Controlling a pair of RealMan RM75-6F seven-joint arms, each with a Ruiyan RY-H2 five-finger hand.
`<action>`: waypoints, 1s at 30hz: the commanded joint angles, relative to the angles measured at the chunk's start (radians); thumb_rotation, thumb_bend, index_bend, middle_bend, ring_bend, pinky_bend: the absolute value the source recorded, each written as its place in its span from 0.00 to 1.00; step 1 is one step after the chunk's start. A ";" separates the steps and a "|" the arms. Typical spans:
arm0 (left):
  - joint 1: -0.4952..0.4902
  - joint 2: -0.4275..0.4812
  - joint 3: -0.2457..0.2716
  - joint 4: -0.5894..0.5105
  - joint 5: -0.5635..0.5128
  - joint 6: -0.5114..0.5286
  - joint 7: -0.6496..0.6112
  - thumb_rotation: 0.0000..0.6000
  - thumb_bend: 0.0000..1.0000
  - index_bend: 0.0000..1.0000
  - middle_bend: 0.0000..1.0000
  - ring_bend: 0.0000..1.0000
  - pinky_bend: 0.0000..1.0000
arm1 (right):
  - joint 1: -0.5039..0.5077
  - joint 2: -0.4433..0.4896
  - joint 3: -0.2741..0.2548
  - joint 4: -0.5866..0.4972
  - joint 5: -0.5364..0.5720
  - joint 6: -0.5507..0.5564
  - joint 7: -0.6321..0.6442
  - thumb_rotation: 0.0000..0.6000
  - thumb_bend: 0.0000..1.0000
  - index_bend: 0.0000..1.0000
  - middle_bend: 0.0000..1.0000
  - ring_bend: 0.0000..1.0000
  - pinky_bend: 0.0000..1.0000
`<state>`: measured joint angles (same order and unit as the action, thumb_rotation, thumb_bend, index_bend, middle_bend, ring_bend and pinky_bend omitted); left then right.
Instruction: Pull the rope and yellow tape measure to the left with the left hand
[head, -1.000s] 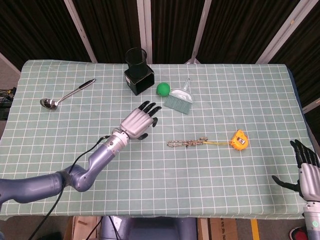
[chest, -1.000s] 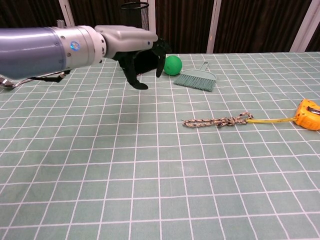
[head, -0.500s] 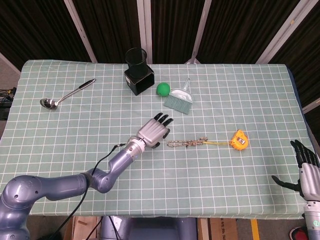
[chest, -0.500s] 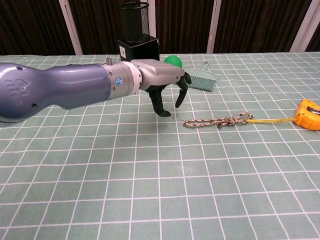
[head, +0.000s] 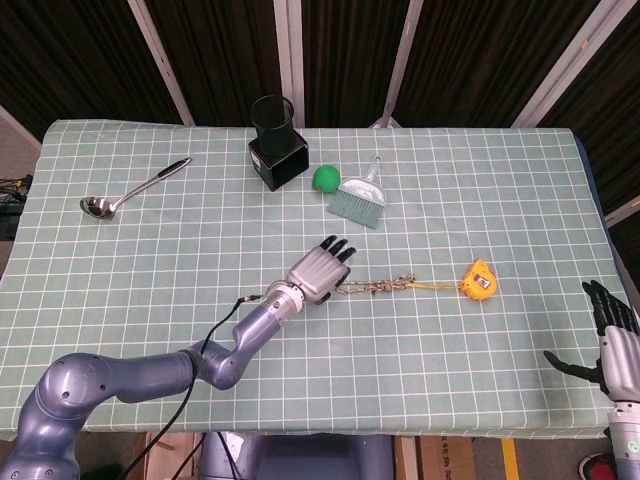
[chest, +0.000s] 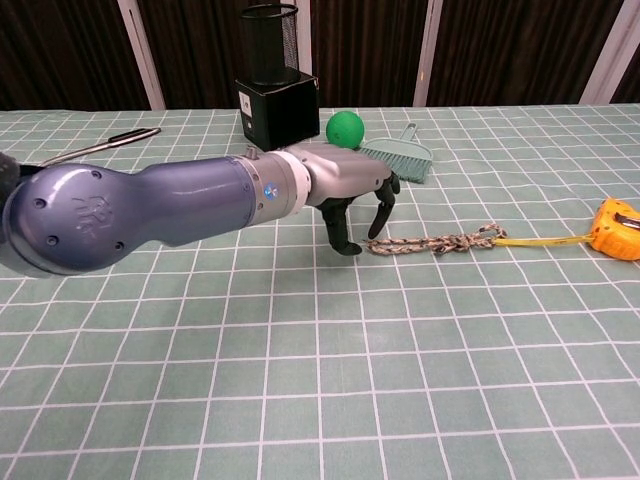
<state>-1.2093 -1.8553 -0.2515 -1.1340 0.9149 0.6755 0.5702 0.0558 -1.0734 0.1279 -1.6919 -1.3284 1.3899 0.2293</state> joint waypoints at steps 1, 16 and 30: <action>-0.010 -0.016 0.001 0.021 0.001 -0.001 -0.008 1.00 0.40 0.51 0.08 0.00 0.00 | 0.000 0.001 0.000 -0.001 0.002 -0.002 0.002 1.00 0.12 0.00 0.00 0.00 0.00; -0.041 -0.072 0.002 0.103 0.023 -0.010 -0.044 1.00 0.44 0.52 0.09 0.00 0.00 | 0.001 0.004 0.004 -0.002 0.011 -0.010 0.011 1.00 0.12 0.00 0.00 0.00 0.00; -0.041 -0.074 0.010 0.115 0.029 -0.010 -0.056 1.00 0.45 0.55 0.09 0.00 0.00 | 0.000 0.005 0.005 -0.006 0.013 -0.008 0.012 1.00 0.12 0.00 0.00 0.00 0.00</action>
<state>-1.2503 -1.9294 -0.2417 -1.0193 0.9443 0.6649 0.5137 0.0556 -1.0684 0.1334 -1.6980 -1.3152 1.3817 0.2414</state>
